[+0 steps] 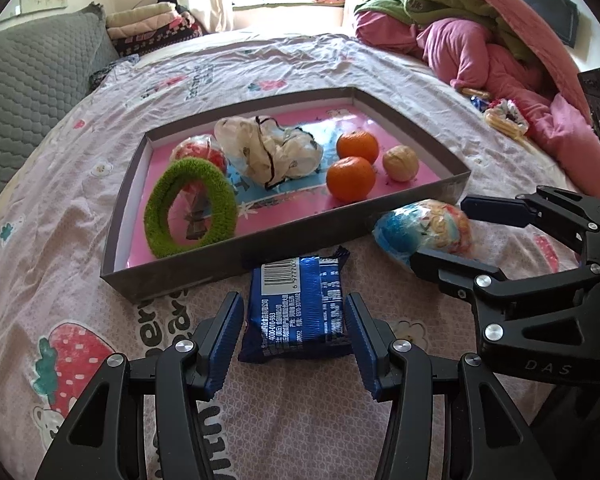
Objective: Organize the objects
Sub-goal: 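Grasp the blue snack pack with the left tool while the right tool grasps the egg toy, then lift and carry the snack pack and egg toy over the tray with both tools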
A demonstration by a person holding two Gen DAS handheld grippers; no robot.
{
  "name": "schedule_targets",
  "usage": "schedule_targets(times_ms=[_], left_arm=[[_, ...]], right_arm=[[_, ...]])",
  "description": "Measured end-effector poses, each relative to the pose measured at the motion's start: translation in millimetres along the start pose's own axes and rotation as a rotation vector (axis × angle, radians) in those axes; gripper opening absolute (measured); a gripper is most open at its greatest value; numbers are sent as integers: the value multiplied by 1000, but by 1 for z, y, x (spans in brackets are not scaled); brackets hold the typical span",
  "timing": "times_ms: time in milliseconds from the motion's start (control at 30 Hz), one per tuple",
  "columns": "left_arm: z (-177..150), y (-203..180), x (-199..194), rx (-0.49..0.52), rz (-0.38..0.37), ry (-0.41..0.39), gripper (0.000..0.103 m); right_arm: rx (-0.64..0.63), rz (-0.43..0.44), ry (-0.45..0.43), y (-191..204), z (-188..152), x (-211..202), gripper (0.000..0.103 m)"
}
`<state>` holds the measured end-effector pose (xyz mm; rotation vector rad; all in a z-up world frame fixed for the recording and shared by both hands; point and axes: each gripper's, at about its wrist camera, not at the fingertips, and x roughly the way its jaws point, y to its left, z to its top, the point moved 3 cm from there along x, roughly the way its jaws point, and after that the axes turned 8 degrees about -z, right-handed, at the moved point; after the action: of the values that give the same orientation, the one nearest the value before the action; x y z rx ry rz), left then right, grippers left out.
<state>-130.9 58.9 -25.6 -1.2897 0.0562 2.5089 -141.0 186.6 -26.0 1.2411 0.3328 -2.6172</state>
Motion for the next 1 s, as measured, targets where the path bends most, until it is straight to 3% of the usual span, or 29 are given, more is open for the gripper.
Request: schedule_targets(times_ms=[467,700,1000], left_arm=[[4,11,35,-70,9,69,59],[7,10,37,-69,-2,61,53],[9,11,18,-78,-34,18,53]], right_arm=[[20,83,48,-5,5,22,67],[36,133,69,-7,5,28,63],[35,130,18,-8,6,11,56]])
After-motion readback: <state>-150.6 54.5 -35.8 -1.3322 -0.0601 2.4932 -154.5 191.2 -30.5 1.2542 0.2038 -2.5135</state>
